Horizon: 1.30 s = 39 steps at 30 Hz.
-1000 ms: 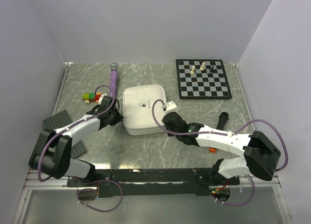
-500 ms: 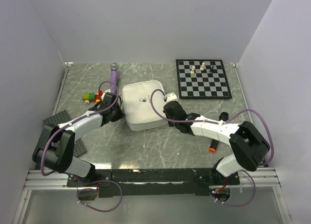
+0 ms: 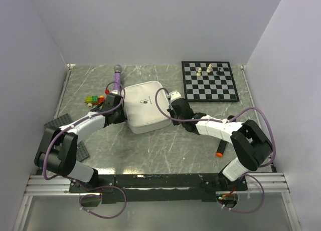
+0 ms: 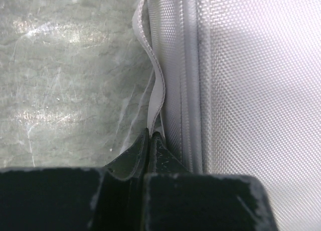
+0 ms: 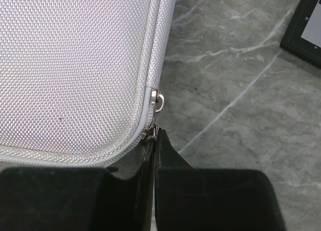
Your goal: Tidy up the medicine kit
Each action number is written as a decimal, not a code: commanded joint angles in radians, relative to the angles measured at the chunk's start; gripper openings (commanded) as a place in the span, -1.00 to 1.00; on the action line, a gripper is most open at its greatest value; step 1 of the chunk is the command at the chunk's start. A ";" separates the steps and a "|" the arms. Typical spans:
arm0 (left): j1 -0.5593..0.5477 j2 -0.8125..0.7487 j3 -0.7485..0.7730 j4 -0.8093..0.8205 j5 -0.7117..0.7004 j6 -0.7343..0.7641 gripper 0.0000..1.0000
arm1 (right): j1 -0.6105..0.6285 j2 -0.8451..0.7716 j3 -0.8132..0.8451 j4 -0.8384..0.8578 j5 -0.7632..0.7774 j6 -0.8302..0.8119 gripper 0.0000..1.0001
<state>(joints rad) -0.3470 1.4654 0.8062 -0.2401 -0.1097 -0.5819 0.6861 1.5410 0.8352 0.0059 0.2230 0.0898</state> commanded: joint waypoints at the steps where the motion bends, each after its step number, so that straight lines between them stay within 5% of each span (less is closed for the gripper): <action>1: 0.043 0.027 -0.039 -0.105 -0.087 0.111 -0.99 | -0.057 -0.004 0.010 0.068 0.089 -0.045 -1.00; 10: 0.007 -0.019 -0.016 -0.038 0.051 0.097 -0.99 | -0.040 -0.114 -0.024 0.014 0.016 0.001 -1.00; 22: -0.096 0.151 0.109 -0.073 -0.031 0.149 -0.99 | 0.003 -0.222 -0.116 -0.067 0.079 0.074 -1.00; 25: -0.096 0.147 0.119 -0.100 -0.060 0.117 -0.98 | 0.003 -0.209 -0.111 -0.086 0.099 0.097 -0.68; 39: -0.093 0.017 0.168 -0.226 -0.134 0.007 0.39 | -0.002 -0.370 -0.068 -0.248 0.234 0.163 0.53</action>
<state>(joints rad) -0.4320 1.5585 0.9382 -0.3824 -0.1982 -0.5262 0.6891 1.2789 0.7063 -0.1726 0.3759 0.2211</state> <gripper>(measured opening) 0.623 0.705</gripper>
